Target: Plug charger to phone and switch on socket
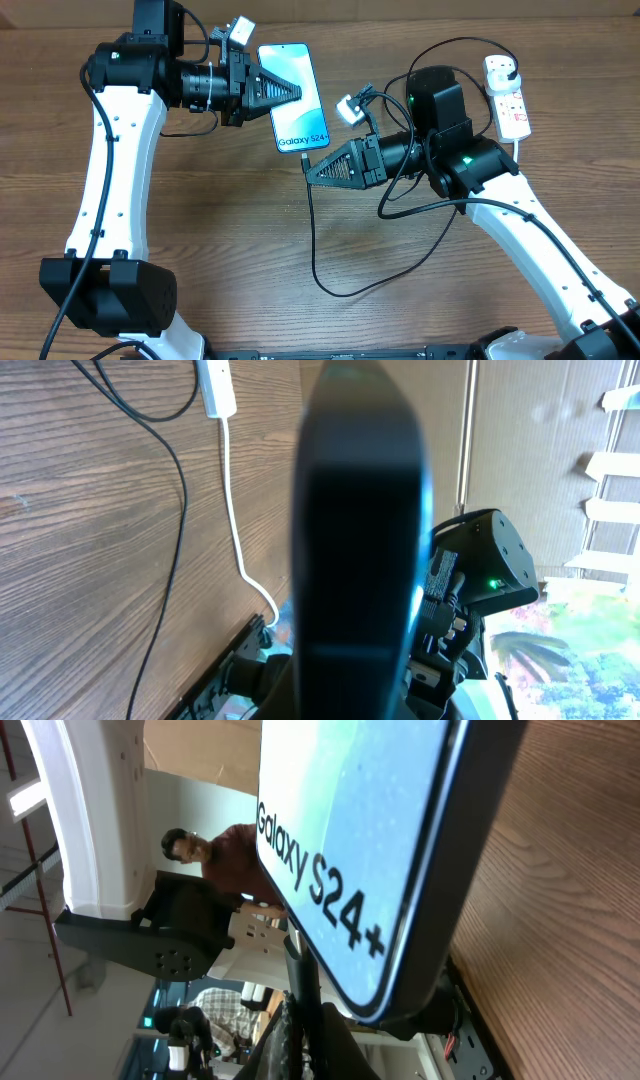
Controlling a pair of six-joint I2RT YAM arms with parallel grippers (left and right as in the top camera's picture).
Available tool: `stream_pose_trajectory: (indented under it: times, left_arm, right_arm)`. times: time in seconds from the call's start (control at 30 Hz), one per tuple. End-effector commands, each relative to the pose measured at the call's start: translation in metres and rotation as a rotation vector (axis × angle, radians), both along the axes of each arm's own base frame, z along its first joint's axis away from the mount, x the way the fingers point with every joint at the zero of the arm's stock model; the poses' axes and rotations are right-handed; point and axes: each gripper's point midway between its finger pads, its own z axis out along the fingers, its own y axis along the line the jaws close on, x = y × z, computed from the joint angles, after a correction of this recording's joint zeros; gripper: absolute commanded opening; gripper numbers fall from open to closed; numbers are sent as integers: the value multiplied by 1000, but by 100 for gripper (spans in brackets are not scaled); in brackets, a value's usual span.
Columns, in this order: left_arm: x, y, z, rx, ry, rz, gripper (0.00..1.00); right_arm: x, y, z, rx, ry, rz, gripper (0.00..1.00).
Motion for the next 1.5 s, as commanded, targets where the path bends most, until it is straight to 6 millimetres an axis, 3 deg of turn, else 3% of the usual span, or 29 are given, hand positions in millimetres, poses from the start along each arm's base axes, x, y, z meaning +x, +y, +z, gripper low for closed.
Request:
stream_pose_trajectory:
  times: [0.0,1.47]
  left_arm:
    - [-5,-5,8,-41,-20,-29,4]
    - [-9,-7,16,-90,-30,-56,4]
  right_arm:
    - [-1,2,11,21,-26,18,4]
    - [7,-3,10,14,-29,-15,4]
